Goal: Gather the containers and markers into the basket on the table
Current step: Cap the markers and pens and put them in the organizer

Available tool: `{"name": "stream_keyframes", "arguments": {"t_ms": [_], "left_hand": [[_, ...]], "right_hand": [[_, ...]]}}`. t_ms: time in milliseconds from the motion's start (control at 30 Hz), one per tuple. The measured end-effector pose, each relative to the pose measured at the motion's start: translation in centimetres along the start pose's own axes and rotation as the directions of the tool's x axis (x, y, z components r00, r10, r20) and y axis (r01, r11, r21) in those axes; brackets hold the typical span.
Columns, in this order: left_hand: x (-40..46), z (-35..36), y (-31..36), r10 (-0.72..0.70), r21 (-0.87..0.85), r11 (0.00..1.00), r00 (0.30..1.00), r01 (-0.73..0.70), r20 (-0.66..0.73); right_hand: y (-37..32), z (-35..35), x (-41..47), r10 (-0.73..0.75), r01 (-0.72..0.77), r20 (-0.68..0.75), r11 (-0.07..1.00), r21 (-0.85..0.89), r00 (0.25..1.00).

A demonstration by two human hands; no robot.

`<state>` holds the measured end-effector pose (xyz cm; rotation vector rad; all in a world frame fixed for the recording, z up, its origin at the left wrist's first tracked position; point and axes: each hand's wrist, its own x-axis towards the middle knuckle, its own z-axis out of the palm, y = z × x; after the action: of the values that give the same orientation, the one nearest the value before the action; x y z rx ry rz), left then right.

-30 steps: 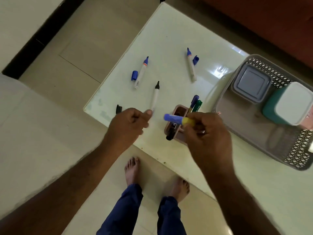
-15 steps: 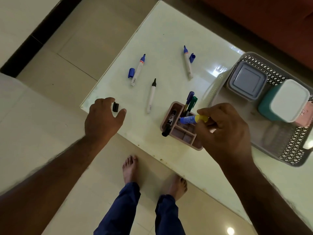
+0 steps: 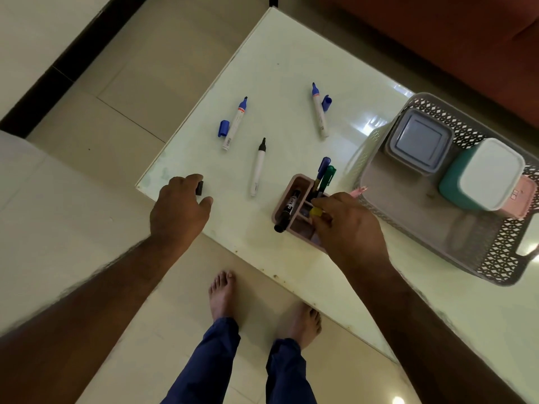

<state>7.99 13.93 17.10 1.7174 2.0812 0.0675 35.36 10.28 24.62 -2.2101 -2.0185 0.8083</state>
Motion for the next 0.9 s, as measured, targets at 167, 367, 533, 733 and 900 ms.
{"name": "stream_keyframes", "arguments": {"t_ms": [167,367,533,733,900], "left_hand": [[0.1,-0.1,0.0,0.023,0.016,1.000,0.999,-0.022,-0.032],[0.9,-0.1,-0.2,0.023,-0.015,1.000,0.999,-0.024,-0.039],[1.5,0.0,-0.9,0.017,-0.048,0.999,1.000,-0.018,-0.023],[1.8,0.3,-1.5,0.006,-0.139,0.990,1.000,-0.010,-0.028],[1.3,-0.4,-1.1,0.003,-0.342,0.940,1.000,-0.003,-0.002]], "right_hand": [[-1.5,-1.7,-0.5,0.020,-0.016,-0.072,0.998,0.054,0.997],[-10.1,-3.2,3.2,-0.080,0.096,-0.083,0.972,0.213,0.993],[-13.3,1.8,10.8,0.049,-0.032,0.245,0.997,-0.074,0.968],[-12.5,5.2,13.1,0.259,-0.270,0.176,0.962,0.041,0.950],[-12.5,5.5,13.2,0.273,-0.284,0.148,0.957,0.058,0.950]]}}
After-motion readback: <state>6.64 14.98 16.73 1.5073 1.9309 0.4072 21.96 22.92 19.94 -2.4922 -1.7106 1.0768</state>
